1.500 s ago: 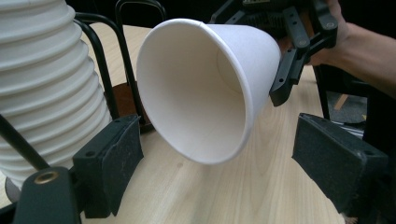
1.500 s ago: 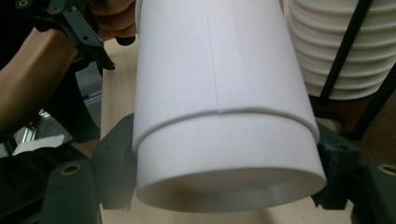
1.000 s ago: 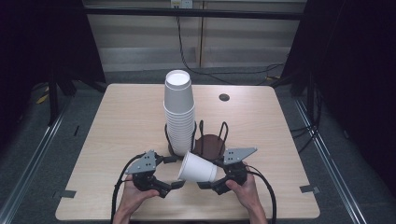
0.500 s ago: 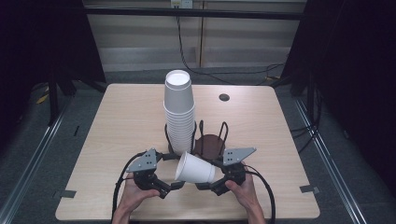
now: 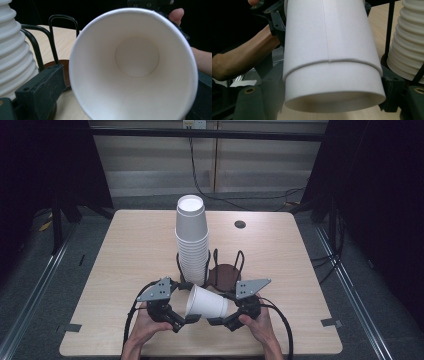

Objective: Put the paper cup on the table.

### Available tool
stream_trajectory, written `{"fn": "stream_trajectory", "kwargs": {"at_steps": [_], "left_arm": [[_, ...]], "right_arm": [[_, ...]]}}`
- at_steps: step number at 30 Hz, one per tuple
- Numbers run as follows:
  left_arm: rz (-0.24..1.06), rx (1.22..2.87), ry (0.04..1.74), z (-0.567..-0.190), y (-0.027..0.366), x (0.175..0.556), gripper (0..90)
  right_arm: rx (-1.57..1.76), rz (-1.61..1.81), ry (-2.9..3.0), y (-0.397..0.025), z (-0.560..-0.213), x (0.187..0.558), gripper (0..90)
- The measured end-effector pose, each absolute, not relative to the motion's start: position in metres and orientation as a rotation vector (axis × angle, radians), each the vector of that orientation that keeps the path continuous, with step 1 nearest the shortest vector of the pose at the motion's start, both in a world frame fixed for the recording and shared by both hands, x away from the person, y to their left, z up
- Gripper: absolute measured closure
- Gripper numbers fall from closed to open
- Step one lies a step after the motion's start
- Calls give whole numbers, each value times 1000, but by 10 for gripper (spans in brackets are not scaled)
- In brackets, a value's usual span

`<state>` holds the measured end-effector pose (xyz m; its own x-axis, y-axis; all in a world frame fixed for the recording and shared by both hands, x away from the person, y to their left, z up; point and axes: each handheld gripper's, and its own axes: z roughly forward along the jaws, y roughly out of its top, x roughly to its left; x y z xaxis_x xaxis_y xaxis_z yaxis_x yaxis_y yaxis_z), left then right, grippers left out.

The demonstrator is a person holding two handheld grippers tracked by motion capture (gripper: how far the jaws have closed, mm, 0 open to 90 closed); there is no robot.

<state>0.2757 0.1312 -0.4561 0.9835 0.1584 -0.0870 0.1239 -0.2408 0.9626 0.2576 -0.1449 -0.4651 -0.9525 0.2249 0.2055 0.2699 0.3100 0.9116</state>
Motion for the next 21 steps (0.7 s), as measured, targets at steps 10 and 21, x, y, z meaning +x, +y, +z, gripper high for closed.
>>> {"fn": "stream_trajectory", "kwargs": {"at_steps": [10, 21], "left_arm": [[-18, 1823, 182, -451, 122, 279, 44], [-40, 1826, 184, -451, 115, 281, 40]], "right_arm": [[-466, -1782, -2503, -146, -466, 257, 242], [-451, -1767, -2506, -146, -468, 259, 240]]}}
